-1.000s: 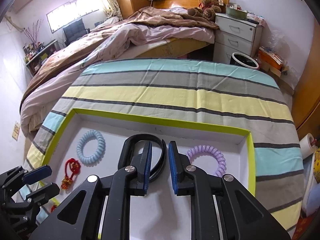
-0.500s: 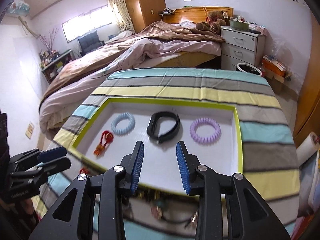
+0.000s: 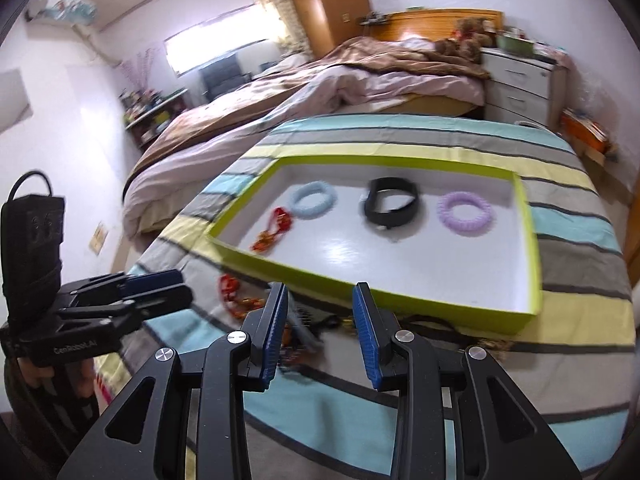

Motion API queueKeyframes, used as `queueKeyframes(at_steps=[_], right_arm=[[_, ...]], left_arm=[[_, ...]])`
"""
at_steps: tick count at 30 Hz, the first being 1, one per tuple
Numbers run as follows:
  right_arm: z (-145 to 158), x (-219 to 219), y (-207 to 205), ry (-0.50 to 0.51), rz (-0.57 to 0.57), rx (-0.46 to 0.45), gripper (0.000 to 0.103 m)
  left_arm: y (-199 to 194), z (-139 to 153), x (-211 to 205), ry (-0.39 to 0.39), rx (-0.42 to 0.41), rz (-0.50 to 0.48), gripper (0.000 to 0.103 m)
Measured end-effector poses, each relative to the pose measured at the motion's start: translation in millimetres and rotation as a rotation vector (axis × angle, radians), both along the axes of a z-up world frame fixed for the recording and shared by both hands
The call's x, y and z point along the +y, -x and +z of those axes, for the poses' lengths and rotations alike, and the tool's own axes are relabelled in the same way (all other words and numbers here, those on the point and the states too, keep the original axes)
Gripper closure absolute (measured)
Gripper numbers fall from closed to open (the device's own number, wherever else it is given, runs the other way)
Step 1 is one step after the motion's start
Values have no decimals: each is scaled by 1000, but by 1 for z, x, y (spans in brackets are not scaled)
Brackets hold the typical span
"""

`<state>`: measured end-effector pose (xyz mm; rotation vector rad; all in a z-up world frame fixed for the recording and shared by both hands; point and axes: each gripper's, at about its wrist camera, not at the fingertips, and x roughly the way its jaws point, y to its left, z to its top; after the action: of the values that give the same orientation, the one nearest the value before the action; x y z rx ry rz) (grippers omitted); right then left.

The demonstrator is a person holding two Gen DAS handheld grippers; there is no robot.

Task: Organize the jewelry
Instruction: 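Grasp the second red knot ornament with left tool while right tool reaches beaded bracelet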

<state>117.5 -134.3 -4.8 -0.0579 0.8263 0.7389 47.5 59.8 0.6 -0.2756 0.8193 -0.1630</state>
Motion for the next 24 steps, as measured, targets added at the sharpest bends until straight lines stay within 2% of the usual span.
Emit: queueKeyframes(at_steps=[11, 19, 21, 22, 24], right_arm=[[-21, 53, -5, 183, 131, 15, 68], [-30, 59, 0, 265, 133, -8, 69], [-30, 61, 1, 282, 130, -22, 77], [-31, 61, 1, 286, 127, -28, 84], [-30, 59, 2, 284, 123, -35, 85]], left_arm=[[3, -4, 5, 8, 10, 2, 63], [1, -8, 5, 16, 20, -5, 63], [1, -9, 5, 17, 24, -3, 63], [0, -10, 6, 18, 24, -2, 63], [0, -10, 6, 18, 29, 1, 63]])
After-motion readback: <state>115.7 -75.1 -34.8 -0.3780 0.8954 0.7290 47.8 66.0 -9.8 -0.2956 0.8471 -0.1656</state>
